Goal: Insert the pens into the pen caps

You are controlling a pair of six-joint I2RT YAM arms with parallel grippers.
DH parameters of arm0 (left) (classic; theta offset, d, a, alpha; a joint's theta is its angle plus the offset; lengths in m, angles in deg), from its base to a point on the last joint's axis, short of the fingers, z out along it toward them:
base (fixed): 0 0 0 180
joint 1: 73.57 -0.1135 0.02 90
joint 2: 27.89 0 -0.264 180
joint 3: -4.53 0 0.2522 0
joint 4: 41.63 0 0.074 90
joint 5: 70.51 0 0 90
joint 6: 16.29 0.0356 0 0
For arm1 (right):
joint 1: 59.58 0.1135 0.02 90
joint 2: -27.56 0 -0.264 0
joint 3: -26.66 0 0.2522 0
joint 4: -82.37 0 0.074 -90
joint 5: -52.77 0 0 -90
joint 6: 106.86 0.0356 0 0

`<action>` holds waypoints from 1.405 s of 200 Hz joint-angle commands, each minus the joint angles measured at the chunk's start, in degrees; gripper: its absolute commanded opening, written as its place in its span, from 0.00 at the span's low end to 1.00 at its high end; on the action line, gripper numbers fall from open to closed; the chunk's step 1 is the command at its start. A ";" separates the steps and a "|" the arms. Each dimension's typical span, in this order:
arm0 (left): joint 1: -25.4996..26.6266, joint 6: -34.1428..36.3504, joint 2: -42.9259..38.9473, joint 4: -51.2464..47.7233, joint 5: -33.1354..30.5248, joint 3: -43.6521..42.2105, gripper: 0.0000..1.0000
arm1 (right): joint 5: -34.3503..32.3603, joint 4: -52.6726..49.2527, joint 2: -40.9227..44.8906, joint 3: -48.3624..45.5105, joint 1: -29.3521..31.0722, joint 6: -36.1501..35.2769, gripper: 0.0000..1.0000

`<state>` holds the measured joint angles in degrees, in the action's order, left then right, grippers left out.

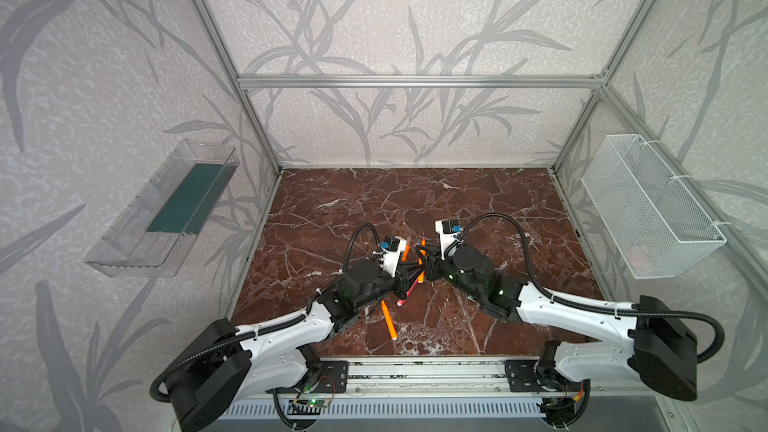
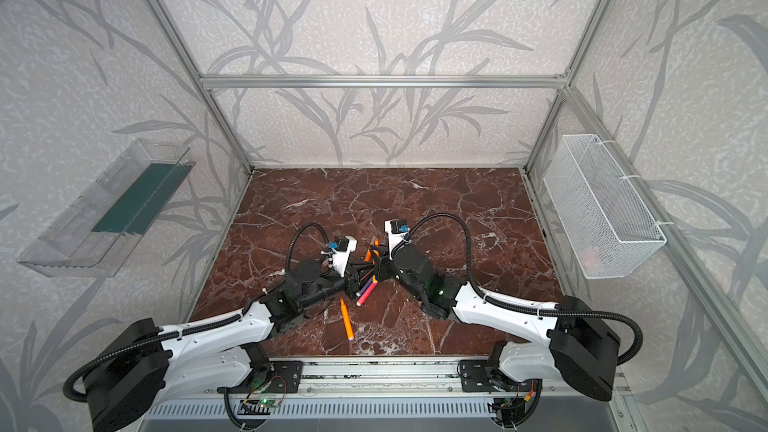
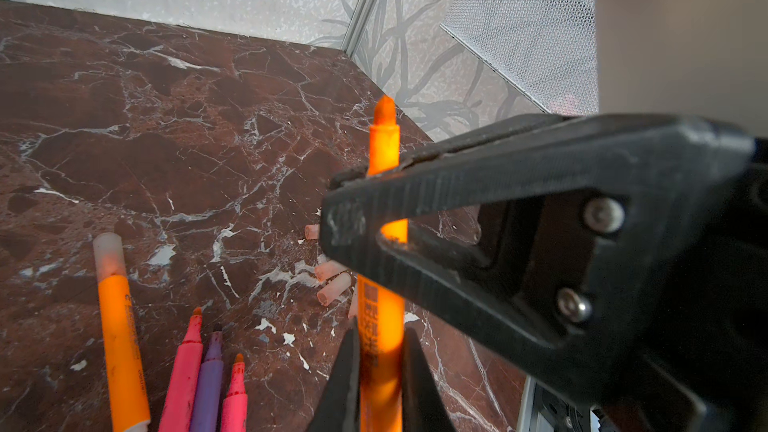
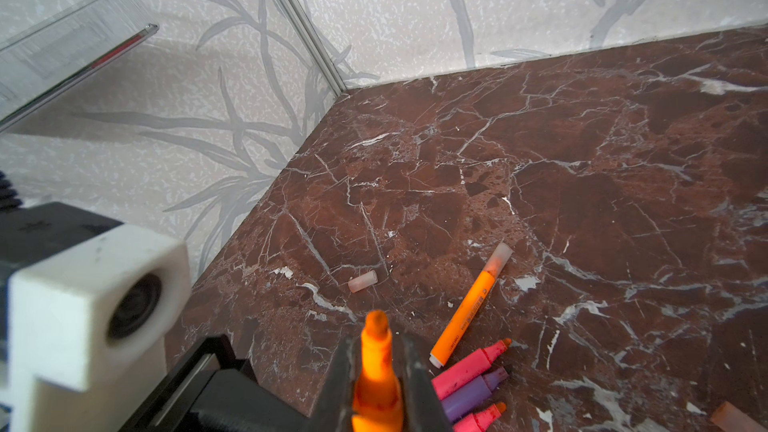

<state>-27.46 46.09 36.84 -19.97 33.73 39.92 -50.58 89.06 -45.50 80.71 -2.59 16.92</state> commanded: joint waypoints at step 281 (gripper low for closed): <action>-0.11 -3.34 4.80 25.67 12.63 -3.47 0.30 | 2.27 1.79 7.10 -0.36 7.96 -0.29 0.00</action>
<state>-27.88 42.46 41.01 3.35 44.44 34.13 -54.88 86.31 -38.92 80.43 2.81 14.96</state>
